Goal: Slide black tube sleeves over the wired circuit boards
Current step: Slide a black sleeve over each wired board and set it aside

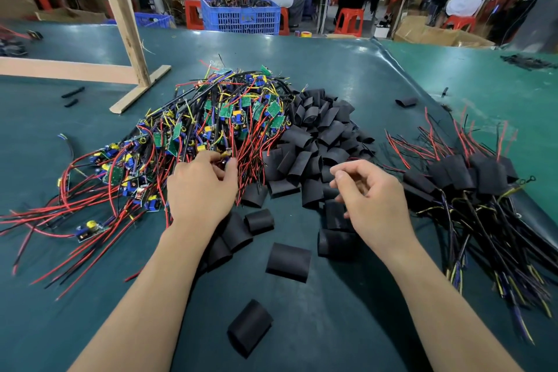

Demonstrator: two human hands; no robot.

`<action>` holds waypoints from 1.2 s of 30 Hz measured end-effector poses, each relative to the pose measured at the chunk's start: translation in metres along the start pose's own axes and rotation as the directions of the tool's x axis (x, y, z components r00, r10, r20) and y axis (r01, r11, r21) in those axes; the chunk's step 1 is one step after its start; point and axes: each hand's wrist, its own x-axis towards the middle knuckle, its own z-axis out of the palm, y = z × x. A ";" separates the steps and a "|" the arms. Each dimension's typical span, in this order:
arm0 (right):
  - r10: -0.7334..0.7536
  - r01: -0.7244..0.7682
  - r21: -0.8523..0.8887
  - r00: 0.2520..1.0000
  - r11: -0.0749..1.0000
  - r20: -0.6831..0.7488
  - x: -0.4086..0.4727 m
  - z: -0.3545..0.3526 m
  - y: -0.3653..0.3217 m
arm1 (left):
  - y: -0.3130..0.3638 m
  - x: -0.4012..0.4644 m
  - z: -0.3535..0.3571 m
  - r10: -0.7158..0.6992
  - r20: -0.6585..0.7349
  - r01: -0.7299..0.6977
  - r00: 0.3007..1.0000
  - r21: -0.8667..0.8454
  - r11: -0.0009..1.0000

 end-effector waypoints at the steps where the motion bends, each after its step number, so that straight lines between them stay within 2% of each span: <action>1: -0.012 0.012 -0.004 1.000 1.000 0.001 0.000 0.000 0.001 | 0.000 0.001 0.001 0.005 -0.012 -0.005 1.000 -0.005 1.000; 9: -0.033 0.034 -0.043 0.999 0.999 0.010 -0.001 0.002 0.002 | 0.002 0.009 0.000 0.020 0.062 -0.023 0.998 0.047 0.999; 14: -0.042 0.043 -0.051 0.999 0.998 0.012 -0.001 0.000 0.001 | 0.011 0.003 -0.003 -0.005 0.044 0.003 0.999 0.038 0.999; 18: -0.050 0.051 -0.056 0.999 0.997 0.022 -0.001 -0.001 0.000 | 0.012 0.002 -0.011 -0.059 0.009 0.060 0.998 -0.238 0.969; 21: -0.063 0.065 -0.064 0.998 0.996 0.030 -0.001 -0.002 0.001 | 0.014 0.000 -0.014 -0.061 -0.015 0.051 0.998 -0.354 0.934; 22: -0.065 0.067 -0.065 0.997 0.996 0.033 -0.001 -0.002 0.002 | 0.015 0.000 -0.014 -0.075 -0.021 0.058 0.997 -0.436 0.898; 24: -0.064 0.067 -0.063 0.997 0.996 0.041 0.000 -0.003 0.003 | 0.016 0.003 -0.015 -0.128 -0.009 0.091 0.992 -0.650 0.754; 27: -0.063 0.066 -0.061 0.997 0.996 0.048 0.000 -0.004 0.002 | 0.020 0.008 -0.022 -0.190 0.011 0.093 0.982 -0.899 0.429; 29: -0.049 0.052 -0.048 0.998 0.998 0.048 0.001 -0.003 0.002 | 0.025 0.006 -0.026 -0.138 -0.077 -0.021 0.987 -0.932 0.363; 32: 0.039 -0.043 0.046 0.996 0.998 0.084 0.000 -0.003 -0.002 | 0.033 -0.006 -0.027 0.037 -0.245 -0.240 0.969 -0.891 0.385; 34: 0.112 -0.172 0.255 0.966 0.951 0.233 -0.001 -0.003 -0.008 | 0.042 -0.019 -0.023 0.249 -0.296 -0.380 0.922 -0.810 0.447; 36: 0.072 -0.251 0.401 0.909 0.881 0.411 -0.004 -0.002 -0.013 | 0.050 -0.032 -0.016 0.454 -0.241 -0.466 0.858 -0.736 0.490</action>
